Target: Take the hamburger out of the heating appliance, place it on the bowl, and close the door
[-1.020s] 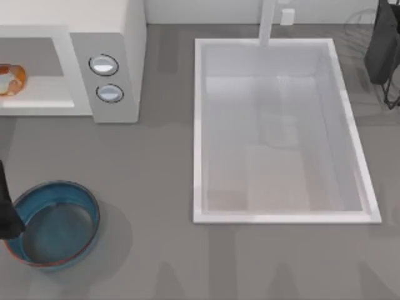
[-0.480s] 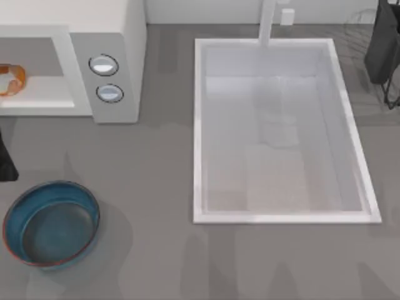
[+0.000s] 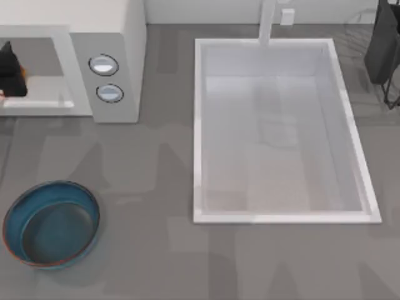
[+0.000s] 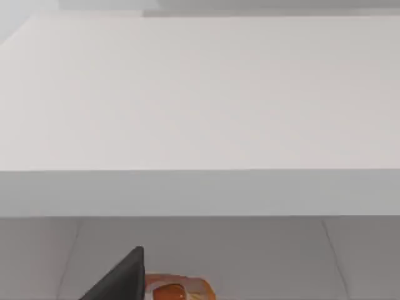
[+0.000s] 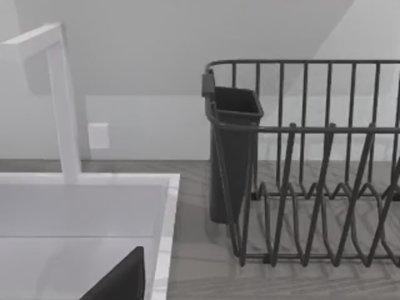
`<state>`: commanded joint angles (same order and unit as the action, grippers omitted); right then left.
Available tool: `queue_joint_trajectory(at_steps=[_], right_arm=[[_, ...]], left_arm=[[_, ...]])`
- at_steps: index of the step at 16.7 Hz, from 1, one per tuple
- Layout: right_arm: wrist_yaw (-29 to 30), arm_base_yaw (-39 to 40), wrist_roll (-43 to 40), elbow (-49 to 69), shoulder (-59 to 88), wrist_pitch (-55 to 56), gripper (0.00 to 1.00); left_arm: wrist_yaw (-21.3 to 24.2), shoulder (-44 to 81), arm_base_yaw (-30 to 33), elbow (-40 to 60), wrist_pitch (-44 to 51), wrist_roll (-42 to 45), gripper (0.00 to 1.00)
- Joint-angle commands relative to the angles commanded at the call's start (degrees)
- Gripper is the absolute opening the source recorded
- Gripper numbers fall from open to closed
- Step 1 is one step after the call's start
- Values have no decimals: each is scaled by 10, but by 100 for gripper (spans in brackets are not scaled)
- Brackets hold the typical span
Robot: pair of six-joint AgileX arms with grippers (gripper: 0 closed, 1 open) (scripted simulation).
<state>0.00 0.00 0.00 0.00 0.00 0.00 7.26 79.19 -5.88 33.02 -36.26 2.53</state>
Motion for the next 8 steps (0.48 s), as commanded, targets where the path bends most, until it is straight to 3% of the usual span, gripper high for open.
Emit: queue_joint_trajectory(at_steps=[8], right_arm=[[0, 0, 0, 0, 0, 0, 100]], left_arm=[[40, 454, -36, 188, -198, 18, 100]])
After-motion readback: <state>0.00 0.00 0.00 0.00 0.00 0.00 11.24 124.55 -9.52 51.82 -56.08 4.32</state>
